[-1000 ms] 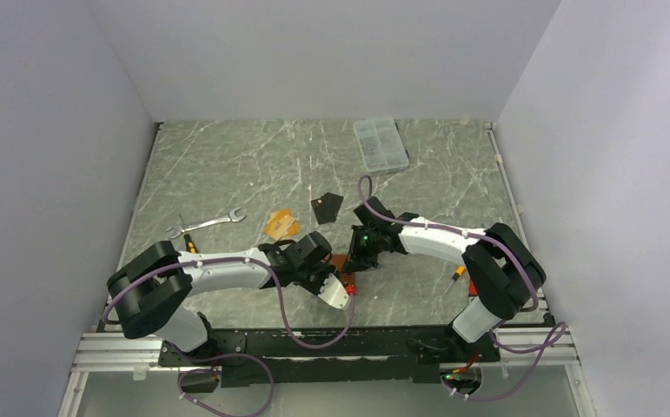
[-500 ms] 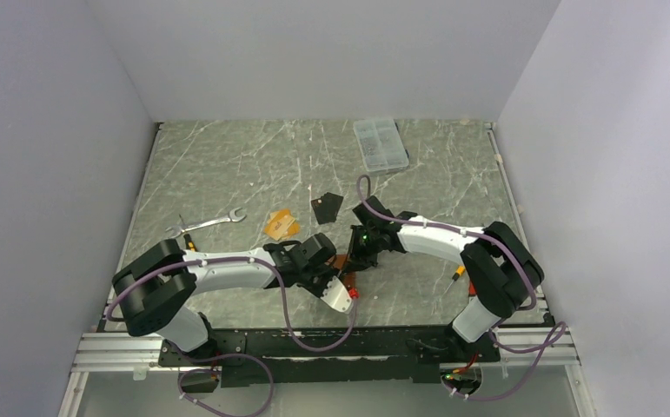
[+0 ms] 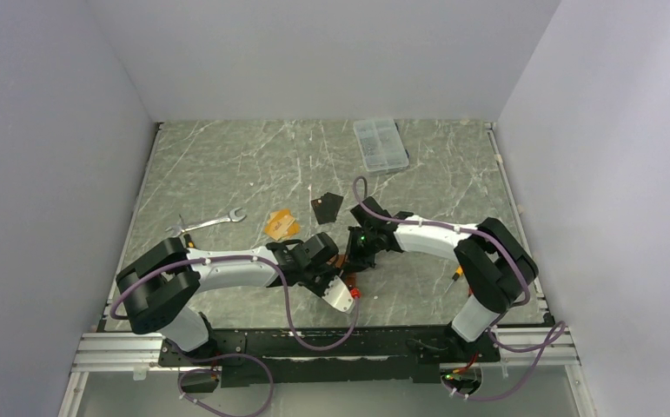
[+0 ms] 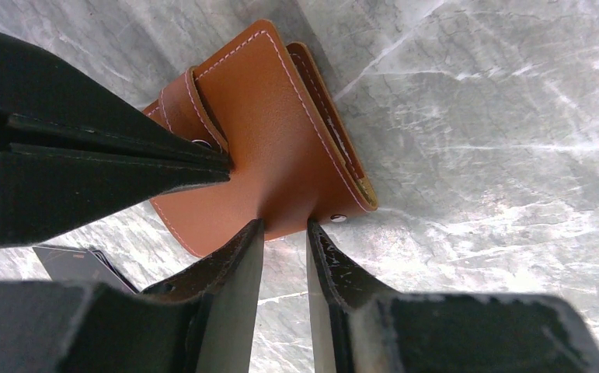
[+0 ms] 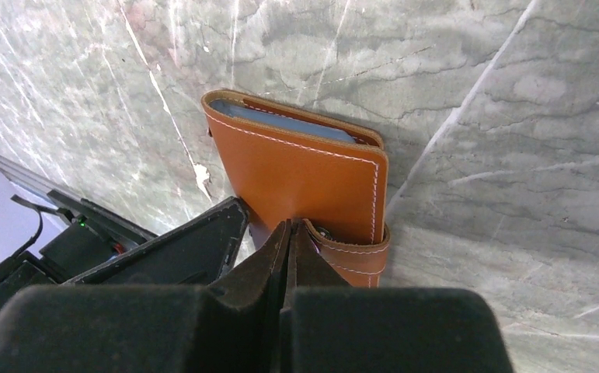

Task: Put the credit cards into the card holder
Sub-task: Close the card holder at the center of the board.

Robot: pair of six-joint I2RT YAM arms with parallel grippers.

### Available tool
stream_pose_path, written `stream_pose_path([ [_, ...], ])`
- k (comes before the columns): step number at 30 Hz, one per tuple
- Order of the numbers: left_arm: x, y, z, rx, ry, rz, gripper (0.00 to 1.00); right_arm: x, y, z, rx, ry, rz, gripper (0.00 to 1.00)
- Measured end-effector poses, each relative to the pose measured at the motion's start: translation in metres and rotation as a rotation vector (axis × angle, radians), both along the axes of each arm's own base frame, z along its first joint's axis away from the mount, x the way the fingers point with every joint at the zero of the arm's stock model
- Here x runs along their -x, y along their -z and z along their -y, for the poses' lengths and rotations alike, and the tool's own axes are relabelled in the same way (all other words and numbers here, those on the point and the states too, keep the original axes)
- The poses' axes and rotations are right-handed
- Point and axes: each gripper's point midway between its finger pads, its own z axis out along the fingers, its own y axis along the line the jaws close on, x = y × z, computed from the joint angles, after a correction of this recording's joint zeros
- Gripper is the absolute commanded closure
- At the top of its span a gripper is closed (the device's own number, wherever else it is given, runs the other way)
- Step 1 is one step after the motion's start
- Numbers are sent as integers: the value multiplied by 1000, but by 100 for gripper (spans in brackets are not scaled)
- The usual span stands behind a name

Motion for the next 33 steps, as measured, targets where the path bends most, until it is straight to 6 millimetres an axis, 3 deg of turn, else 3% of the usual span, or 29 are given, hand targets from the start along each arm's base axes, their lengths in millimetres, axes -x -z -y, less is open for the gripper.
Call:
stream_pose_path([
  [6, 0, -1, 0, -1, 1, 0, 67, 4, 1, -2, -62, -5, -7, 100],
  [10, 0, -4, 1, -1, 2, -3, 67, 6, -1, -3, -73, -16, -15, 89],
  [12, 1, -5, 1, -4, 3, -7, 67, 6, -5, -1, -57, -26, -19, 77],
  [15, 1, -7, 0, 0, 3, -5, 67, 0, -20, -2, -34, -39, -8, 64],
  [21, 2, -16, 3, 28, 9, 0, 67, -18, -55, 1, 32, -54, 62, 56],
  [27, 10, -19, 8, 41, 38, 4, 67, -2, -43, 25, 212, -58, -4, 52],
  [33, 20, -9, 3, 14, 71, -1, 67, 11, -30, 12, 340, -126, -24, 55],
])
